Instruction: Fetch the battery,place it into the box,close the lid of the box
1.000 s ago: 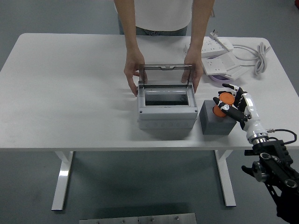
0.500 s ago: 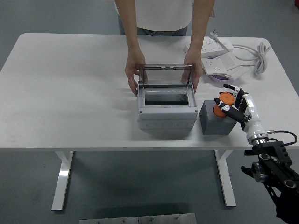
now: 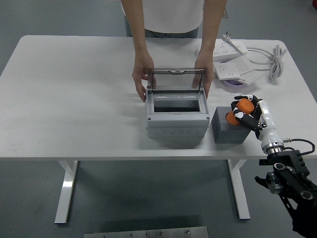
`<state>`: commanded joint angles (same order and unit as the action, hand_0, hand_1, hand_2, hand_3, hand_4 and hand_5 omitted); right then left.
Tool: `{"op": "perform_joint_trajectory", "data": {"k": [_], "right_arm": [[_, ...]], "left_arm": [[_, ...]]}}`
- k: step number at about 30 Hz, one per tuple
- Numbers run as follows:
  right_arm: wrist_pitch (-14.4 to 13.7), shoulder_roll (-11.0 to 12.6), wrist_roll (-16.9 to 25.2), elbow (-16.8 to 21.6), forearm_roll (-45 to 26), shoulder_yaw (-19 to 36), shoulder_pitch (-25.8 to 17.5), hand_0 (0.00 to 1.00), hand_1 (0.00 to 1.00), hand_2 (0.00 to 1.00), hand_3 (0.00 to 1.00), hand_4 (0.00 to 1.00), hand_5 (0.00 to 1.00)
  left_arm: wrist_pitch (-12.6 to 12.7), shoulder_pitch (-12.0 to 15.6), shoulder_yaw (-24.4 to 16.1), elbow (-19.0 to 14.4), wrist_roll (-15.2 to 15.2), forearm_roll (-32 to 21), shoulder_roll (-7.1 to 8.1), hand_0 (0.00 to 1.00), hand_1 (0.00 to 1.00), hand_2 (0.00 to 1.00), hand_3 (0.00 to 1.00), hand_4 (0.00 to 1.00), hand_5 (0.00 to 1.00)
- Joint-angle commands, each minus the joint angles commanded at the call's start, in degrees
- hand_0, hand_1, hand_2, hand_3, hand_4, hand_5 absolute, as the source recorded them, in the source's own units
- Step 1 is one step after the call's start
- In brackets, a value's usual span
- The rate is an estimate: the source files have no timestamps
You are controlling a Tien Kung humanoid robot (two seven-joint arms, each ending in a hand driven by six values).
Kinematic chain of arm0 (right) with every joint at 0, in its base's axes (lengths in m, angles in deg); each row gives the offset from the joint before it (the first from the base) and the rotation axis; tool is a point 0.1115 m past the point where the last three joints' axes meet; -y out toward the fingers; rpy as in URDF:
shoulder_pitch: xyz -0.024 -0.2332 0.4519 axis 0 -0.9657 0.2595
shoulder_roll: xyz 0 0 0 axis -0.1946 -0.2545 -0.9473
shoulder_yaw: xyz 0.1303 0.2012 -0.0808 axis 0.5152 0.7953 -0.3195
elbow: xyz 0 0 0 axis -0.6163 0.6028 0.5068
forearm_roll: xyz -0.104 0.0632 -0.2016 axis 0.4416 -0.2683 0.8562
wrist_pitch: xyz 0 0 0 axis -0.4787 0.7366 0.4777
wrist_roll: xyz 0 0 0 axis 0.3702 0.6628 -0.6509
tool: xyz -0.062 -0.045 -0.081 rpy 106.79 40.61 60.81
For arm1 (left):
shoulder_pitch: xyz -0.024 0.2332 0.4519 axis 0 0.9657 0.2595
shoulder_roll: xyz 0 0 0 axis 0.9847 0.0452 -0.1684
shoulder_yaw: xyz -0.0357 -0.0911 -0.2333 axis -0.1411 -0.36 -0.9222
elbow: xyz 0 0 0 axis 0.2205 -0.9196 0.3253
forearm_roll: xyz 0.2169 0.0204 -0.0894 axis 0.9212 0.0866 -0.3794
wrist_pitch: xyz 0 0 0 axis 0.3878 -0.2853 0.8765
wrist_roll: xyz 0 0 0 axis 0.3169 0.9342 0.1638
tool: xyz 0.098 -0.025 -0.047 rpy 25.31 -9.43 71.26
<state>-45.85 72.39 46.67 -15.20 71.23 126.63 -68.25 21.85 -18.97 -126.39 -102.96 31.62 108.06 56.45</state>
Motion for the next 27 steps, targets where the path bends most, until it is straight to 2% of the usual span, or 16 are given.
{"op": "perform_joint_trajectory", "data": {"k": [9,10,15,16,21,22,27], "right_arm": [[-0.33,-0.06,0.08,-0.19,-0.45,-0.21,0.06,0.544,0.446,0.450,0.435,0.605,0.002],[-0.38,-0.06,0.10,-0.21,-0.51,-0.23,0.07,0.512,0.407,0.406,0.385,0.541,0.002],[-0.53,-0.05,0.11,-0.17,-0.61,-0.36,0.12,0.512,0.407,0.406,0.385,0.541,0.002],[-0.56,-0.06,0.09,-0.14,-0.62,-0.39,0.15,0.479,0.392,0.390,0.371,0.516,0.002],[-0.67,-0.07,0.04,0.17,-0.80,-0.40,0.34,0.479,0.392,0.390,0.371,0.516,0.002],[-0.71,-0.08,0.04,0.29,-0.89,-0.40,0.40,0.433,0.394,0.395,0.367,0.502,0.002],[-0.78,-0.05,0.06,0.81,-1.41,-0.33,0.59,0.433,0.394,0.395,0.367,0.502,0.002]], "left_arm": [[0.14,-0.04,-0.01,0.01,-0.10,0.00,0.06,0.632,0.698,0.573,0.541,0.500,0.002],[0.15,-0.04,-0.03,0.01,-0.10,0.02,0.06,0.632,0.698,0.573,0.541,0.500,0.002],[0.22,-0.01,-0.11,0.02,-0.13,0.14,0.01,0.632,0.698,0.573,0.541,0.500,0.002],[0.24,0.00,-0.13,0.02,-0.13,0.17,-0.01,0.632,0.698,0.573,0.541,0.500,0.002],[0.29,0.01,-0.19,0.02,-0.15,0.27,-0.04,0.632,0.698,0.573,0.541,0.500,0.002],[0.30,0.00,-0.21,0.02,-0.14,0.29,-0.04,0.632,0.698,0.573,0.541,0.500,0.002],[0.26,-0.03,-0.36,0.00,-0.07,0.53,-0.06,0.632,0.698,0.573,0.541,0.500,0.002]]}}
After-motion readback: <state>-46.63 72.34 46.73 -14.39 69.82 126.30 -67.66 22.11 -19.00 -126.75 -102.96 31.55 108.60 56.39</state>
